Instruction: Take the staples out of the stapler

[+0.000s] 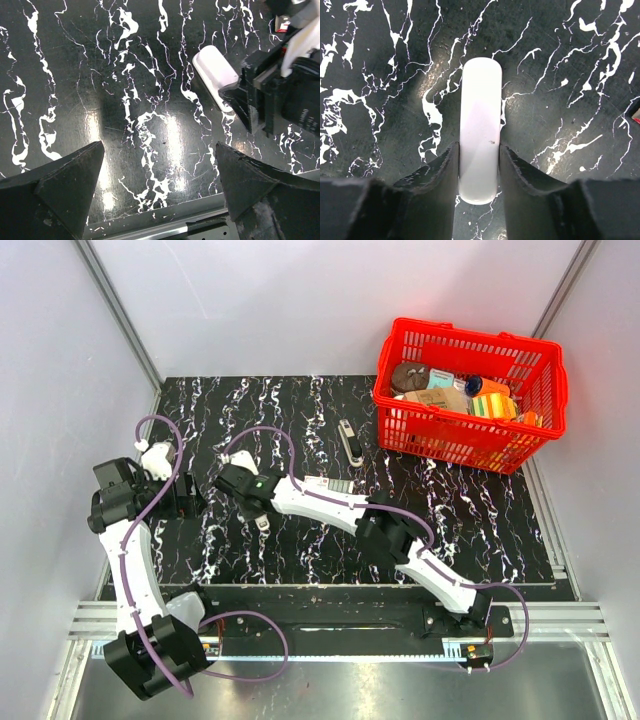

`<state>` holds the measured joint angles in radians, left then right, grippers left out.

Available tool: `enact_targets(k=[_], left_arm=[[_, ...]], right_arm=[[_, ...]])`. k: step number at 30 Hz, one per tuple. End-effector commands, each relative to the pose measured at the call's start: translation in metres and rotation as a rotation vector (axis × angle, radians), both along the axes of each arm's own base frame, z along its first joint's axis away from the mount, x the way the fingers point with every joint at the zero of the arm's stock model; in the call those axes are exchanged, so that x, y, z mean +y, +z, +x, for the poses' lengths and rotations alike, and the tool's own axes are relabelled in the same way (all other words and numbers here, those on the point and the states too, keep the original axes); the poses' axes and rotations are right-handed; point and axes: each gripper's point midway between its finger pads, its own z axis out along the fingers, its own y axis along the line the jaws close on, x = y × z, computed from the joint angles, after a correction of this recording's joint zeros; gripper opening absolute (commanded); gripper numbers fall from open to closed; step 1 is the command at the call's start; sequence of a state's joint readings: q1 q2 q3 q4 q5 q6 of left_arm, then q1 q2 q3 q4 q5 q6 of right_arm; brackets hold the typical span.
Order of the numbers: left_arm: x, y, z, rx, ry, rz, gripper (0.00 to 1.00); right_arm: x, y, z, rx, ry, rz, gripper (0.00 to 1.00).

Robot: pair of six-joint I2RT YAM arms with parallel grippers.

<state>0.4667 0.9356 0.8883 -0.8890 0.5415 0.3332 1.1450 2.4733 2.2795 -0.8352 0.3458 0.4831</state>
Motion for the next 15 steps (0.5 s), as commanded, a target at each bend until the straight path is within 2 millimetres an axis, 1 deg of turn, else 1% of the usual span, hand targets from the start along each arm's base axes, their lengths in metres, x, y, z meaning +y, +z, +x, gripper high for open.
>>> enact_targets(k=[1, 2, 5, 8, 10, 13, 15], left_arm=[[-0.009, 0.011, 0.004, -0.064, -0.052, -0.024, 0.99], [-0.01, 0.012, 0.004, -0.066, -0.059, -0.029, 0.99], [-0.011, 0.015, 0.006, -0.069, -0.066, -0.04, 0.99], [-0.012, 0.015, 0.006, -0.068, -0.071, -0.044, 0.99], [-0.014, 0.013, 0.006, -0.068, -0.078, -0.05, 0.99], [-0.015, 0.011, 0.005, -0.065, -0.086, -0.056, 0.99], [-0.016, 0.011, 0.005, -0.064, -0.092, -0.058, 0.99]], right_arm=[[0.005, 0.003, 0.002, 0.013, 0.012, 0.006, 0.38], [0.006, 0.002, 0.002, 0.02, 0.014, 0.01, 0.33], [0.009, 0.002, -0.001, 0.044, 0.027, 0.023, 0.24], [0.007, 0.002, -0.001, 0.055, 0.019, 0.022, 0.14], [0.008, 0.009, -0.001, 0.051, 0.021, 0.037, 0.11], [0.008, 0.014, 0.0, 0.049, 0.023, 0.046, 0.1], [0.008, 0.016, 0.001, 0.05, 0.019, 0.051, 0.04]])
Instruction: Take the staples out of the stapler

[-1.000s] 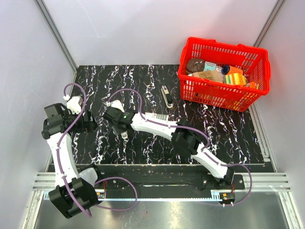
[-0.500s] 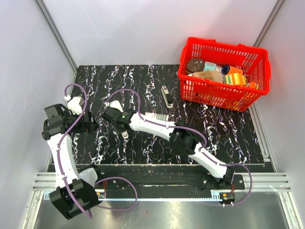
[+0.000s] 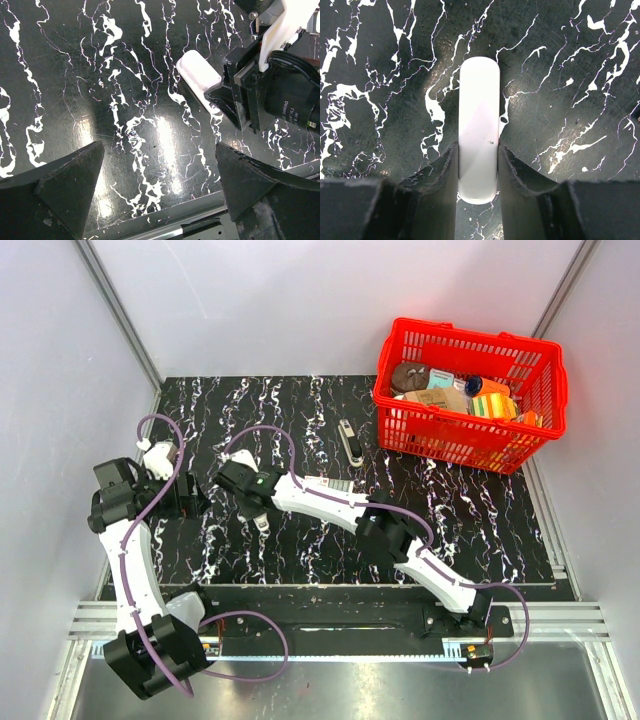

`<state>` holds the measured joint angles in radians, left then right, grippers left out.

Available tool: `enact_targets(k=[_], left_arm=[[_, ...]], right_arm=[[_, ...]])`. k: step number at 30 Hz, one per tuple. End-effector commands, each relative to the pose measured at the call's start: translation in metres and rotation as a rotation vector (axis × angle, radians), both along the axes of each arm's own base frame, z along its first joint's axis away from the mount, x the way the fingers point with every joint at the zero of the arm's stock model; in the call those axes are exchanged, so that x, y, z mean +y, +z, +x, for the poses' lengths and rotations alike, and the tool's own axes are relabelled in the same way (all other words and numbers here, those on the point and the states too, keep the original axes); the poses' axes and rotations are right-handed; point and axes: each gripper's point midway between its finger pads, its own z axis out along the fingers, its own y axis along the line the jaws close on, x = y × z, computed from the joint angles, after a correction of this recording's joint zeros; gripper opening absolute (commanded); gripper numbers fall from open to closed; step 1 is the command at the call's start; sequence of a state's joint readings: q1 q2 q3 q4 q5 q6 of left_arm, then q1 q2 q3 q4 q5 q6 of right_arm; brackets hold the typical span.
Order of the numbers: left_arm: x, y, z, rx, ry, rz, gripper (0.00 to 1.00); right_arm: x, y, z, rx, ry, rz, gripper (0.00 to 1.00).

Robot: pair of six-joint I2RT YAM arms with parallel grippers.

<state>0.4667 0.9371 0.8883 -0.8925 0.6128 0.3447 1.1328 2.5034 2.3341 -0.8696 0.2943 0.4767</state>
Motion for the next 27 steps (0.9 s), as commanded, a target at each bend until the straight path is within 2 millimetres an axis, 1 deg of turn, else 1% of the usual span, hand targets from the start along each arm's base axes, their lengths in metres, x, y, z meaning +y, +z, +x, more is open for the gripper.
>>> enact_targets(k=[1, 2, 5, 8, 9, 10, 11, 12, 14, 16, 18, 21, 24, 27], left_arm=[[-0.005, 0.007, 0.004, -0.039, -0.043, -0.012, 0.99], [-0.005, 0.007, 0.003, -0.038, -0.045, -0.015, 0.99], [-0.007, 0.008, 0.002, -0.043, -0.062, -0.016, 0.99], [-0.011, 0.009, 0.003, -0.047, -0.085, -0.028, 0.99], [-0.011, 0.009, 0.003, -0.047, -0.084, -0.031, 0.99], [-0.01, 0.011, 0.005, -0.052, -0.08, -0.031, 0.99], [-0.01, 0.012, 0.006, -0.058, -0.079, -0.035, 0.99], [-0.01, 0.014, 0.008, -0.067, -0.081, -0.037, 0.99], [-0.013, 0.014, 0.01, -0.076, -0.097, -0.053, 0.99], [-0.018, 0.013, 0.012, -0.078, -0.134, -0.076, 0.99], [-0.027, 0.012, 0.01, -0.071, -0.198, -0.101, 0.99], [-0.039, 0.011, 0.01, -0.057, -0.288, -0.157, 0.99], [-0.051, 0.01, 0.008, -0.031, -0.383, -0.218, 0.99], [-0.054, 0.006, 0.009, -0.028, -0.466, -0.208, 0.99]], right_arm=[[0.004, 0.019, 0.001, 0.011, -0.005, 0.046, 0.01], [0.005, 0.021, 0.001, 0.011, -0.012, 0.055, 0.0], [0.009, 0.04, 0.001, -0.002, -0.018, 0.116, 0.0], [0.016, 0.08, 0.004, -0.052, -0.027, 0.233, 0.0], [0.016, 0.095, 0.006, -0.066, -0.041, 0.279, 0.0], [0.015, 0.104, 0.007, -0.066, -0.061, 0.317, 0.0], [0.014, 0.12, 0.011, -0.073, -0.083, 0.371, 0.0], [0.012, 0.131, 0.013, -0.071, -0.108, 0.42, 0.0], [0.006, 0.145, 0.017, -0.058, -0.157, 0.51, 0.0], [0.0, 0.149, 0.017, -0.033, -0.185, 0.593, 0.0], [-0.003, 0.16, 0.019, -0.038, -0.202, 0.655, 0.0], [-0.006, 0.164, 0.018, -0.017, -0.204, 0.674, 0.0], [-0.008, 0.172, 0.015, 0.013, -0.207, 0.716, 0.0], [-0.013, 0.18, 0.012, 0.023, -0.209, 0.754, 0.0]])
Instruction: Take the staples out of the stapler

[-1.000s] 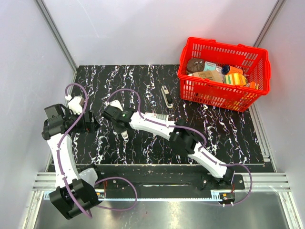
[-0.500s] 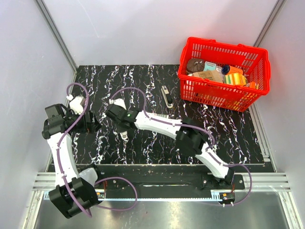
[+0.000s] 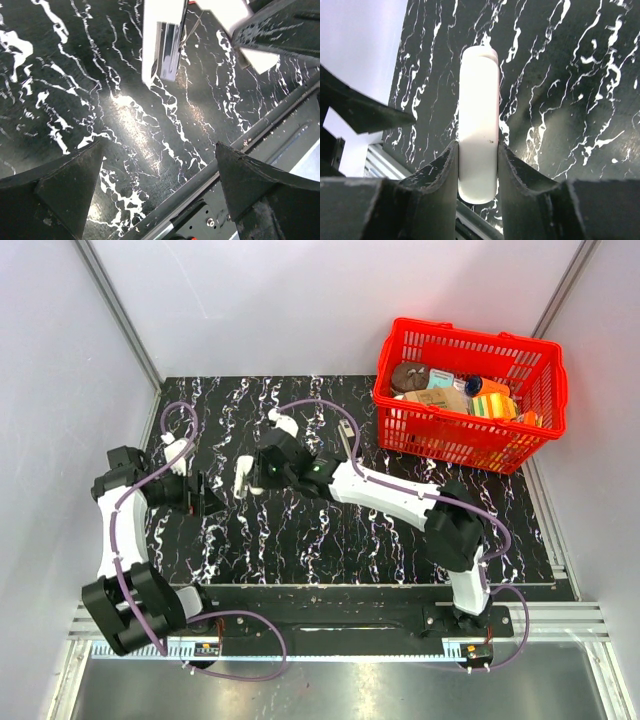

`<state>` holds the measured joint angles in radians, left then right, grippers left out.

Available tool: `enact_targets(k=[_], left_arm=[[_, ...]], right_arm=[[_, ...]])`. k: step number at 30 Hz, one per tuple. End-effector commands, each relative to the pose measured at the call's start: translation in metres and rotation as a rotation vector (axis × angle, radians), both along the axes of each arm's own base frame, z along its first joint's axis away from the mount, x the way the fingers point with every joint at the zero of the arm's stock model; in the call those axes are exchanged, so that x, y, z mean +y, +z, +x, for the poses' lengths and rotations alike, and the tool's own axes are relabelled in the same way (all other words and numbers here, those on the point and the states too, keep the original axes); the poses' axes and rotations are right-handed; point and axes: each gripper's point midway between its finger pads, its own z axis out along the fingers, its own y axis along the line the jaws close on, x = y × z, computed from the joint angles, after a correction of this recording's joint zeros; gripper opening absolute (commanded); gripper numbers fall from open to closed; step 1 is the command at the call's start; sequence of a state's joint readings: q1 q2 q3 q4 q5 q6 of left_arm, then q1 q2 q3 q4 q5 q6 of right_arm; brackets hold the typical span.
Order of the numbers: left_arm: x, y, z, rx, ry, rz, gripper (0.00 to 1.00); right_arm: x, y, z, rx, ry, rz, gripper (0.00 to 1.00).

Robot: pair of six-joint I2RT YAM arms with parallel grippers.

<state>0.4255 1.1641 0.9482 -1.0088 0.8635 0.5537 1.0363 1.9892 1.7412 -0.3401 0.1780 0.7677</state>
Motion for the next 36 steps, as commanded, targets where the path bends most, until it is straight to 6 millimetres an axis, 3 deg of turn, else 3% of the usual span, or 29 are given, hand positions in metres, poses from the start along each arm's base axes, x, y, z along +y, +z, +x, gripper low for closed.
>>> enact_targets(k=[1, 10, 15, 21, 27, 36], left_arm=[[-0.014, 0.015, 0.005, -0.107, -0.178, -0.024, 0.99], [-0.015, 0.001, 0.002, -0.196, -0.339, 0.115, 0.99], [-0.016, -0.005, 0.005, -0.286, -0.392, 0.168, 0.92], [-0.019, -0.006, 0.006, -0.262, -0.439, 0.137, 0.72], [-0.021, -0.007, 0.002, -0.274, -0.472, 0.153, 0.7], [-0.017, -0.007, 0.003, -0.273, -0.492, 0.175, 0.47]], right_arm=[[0.002, 0.049, -0.009, -0.004, 0.012, 0.178, 0.0], [-0.007, 0.066, -0.019, 0.057, 0.078, 0.32, 0.0], [-0.004, 0.067, -0.03, 0.094, 0.138, 0.38, 0.0], [-0.002, 0.073, -0.036, 0.098, 0.167, 0.425, 0.0], [0.001, 0.079, -0.041, 0.111, 0.191, 0.457, 0.0], [0.006, 0.078, -0.052, 0.158, 0.246, 0.497, 0.0]])
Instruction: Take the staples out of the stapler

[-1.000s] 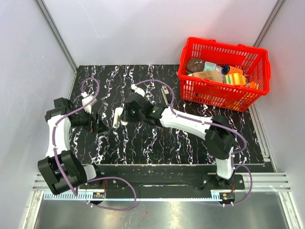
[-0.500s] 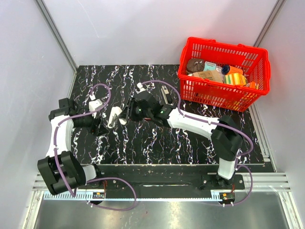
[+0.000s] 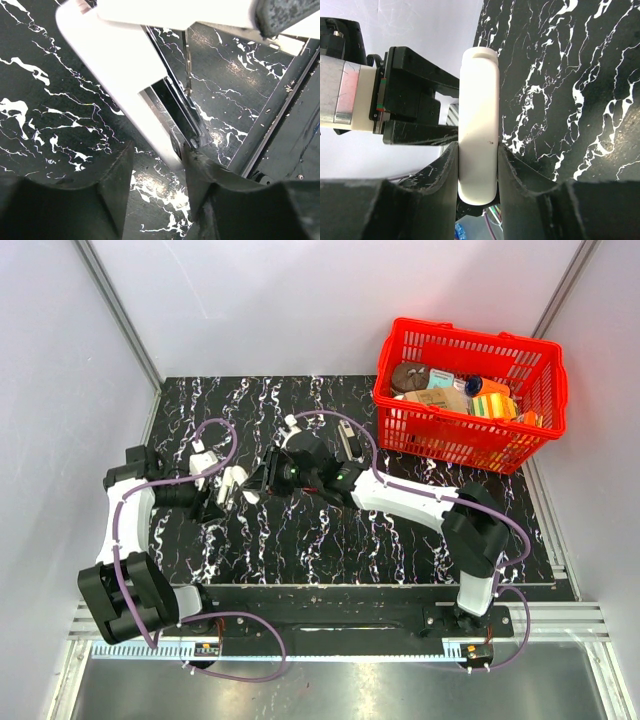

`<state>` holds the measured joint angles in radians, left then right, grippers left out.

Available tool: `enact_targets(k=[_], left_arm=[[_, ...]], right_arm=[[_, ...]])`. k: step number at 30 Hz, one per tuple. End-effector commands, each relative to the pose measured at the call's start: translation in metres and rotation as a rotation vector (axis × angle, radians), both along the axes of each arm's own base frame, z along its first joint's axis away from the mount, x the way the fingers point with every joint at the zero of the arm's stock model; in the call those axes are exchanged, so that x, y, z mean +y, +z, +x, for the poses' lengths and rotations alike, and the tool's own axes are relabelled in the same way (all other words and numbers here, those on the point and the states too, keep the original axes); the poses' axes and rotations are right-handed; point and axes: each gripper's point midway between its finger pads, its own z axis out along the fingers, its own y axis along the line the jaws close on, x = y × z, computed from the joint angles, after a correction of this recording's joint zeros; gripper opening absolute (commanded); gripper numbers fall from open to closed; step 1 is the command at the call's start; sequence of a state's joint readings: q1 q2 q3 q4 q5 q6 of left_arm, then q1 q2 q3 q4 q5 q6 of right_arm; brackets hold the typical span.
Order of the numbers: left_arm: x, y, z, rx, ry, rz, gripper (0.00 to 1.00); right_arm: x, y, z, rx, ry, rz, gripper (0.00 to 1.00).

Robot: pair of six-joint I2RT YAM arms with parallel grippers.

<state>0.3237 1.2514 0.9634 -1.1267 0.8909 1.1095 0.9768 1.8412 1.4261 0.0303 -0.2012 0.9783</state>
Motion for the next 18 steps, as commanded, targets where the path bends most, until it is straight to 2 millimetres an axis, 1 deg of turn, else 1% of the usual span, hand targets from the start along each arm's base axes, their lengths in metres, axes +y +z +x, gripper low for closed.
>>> enact_targets(k=[1, 4, 6, 10, 13, 15, 16, 18], left_arm=[[0.001, 0.012, 0.008, -0.077, -0.048, 0.022, 0.44], [0.003, 0.01, 0.007, -0.079, -0.055, 0.037, 0.29], [0.004, 0.009, 0.005, -0.082, -0.062, 0.054, 0.25], [0.012, 0.006, 0.004, -0.102, -0.06, 0.115, 0.22], [0.022, 0.0, 0.006, -0.155, -0.044, 0.195, 0.2], [0.033, -0.004, 0.015, -0.21, -0.008, 0.268, 0.19], [0.039, -0.004, 0.021, -0.256, 0.005, 0.307, 0.18], [0.048, -0.007, 0.028, -0.312, 0.021, 0.368, 0.18]], right_arm=[[0.003, 0.051, -0.012, -0.035, 0.054, 0.146, 0.0], [0.004, 0.047, -0.016, -0.018, 0.079, 0.152, 0.0], [0.007, 0.043, -0.022, -0.014, 0.114, 0.157, 0.0], [0.011, 0.035, -0.032, -0.027, 0.201, 0.16, 0.0], [0.009, 0.018, -0.035, -0.065, 0.248, 0.099, 0.0], [0.004, 0.006, -0.037, -0.085, 0.264, 0.048, 0.0], [0.002, 0.004, -0.038, -0.099, 0.276, 0.034, 0.0], [-0.001, -0.001, -0.039, -0.131, 0.3, 0.008, 0.0]])
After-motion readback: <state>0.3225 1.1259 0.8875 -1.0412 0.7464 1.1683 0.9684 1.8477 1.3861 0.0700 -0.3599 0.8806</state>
